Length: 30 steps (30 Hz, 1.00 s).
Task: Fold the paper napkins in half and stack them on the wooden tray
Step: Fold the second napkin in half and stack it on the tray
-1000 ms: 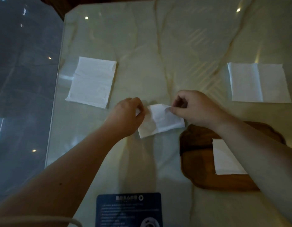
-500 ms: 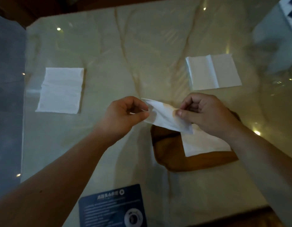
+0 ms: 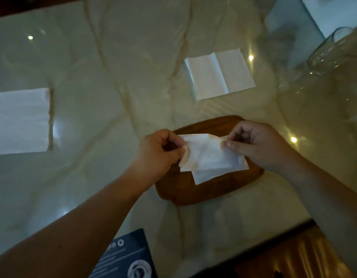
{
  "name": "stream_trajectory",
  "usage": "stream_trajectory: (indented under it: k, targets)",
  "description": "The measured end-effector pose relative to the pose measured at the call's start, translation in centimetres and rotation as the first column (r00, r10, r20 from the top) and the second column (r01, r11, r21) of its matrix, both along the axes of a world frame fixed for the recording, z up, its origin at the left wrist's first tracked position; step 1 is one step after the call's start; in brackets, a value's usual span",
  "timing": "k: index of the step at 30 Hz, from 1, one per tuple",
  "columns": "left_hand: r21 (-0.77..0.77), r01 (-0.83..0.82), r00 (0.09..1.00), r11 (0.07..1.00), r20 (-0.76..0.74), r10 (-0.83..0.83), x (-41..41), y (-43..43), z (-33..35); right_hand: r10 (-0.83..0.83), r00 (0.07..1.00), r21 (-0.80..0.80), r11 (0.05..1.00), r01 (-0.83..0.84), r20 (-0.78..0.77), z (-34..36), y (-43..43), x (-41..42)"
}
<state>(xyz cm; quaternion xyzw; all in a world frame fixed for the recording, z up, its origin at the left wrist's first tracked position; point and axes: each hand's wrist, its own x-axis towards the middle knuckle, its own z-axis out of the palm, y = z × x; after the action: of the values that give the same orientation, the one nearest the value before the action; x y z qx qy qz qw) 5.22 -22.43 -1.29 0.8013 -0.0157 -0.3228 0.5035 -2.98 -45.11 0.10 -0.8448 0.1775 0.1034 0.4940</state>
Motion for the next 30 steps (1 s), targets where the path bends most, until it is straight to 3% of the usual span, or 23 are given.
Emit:
stream_trajectory:
  k: [7, 12, 17, 21, 25, 30]
  targets:
    - [-0.052, -0.034, 0.985, 0.998, -0.169, 0.025, -1.7, -1.1, -0.5, -0.019, 0.999, -0.044, 0.999, 0.017, -0.039, -1.4, -1.2, 0.1]
    - [0.016, 0.007, 0.985, 1.000, -0.174, -0.004, -2.2, -1.3, -1.6, 0.030, 0.999, -0.148, 0.988, -0.035, -0.033, -1.9, -1.5, 0.1]
    - [0.179, 0.143, 0.988, 0.973, 0.030, -0.151, -1.8, -1.2, -2.4, 0.058, 0.998, -0.249, 0.967, -0.060, -0.015, -2.0, -1.3, 0.2]
    - [0.339, 0.227, 0.916, 0.913, 0.245, -0.318, -0.6, 0.1, -1.2, 0.171, 0.985, -0.460, 0.875, -0.151, 0.002, -1.1, -1.1, 0.9]
    - [0.434, 0.160, 0.835, 0.886, 0.419, -0.356, 2.2, 3.6, 0.6, 0.232, 0.972, -0.500, 0.848, -0.178, 0.048, 0.6, 1.1, 4.1]
    - [0.563, -0.022, 0.802, 0.826, 0.503, -0.322, 7.5, 11.3, 2.1, 0.377, 0.923, -0.426, 0.850, -0.311, 0.078, 0.9, 8.6, 10.9]
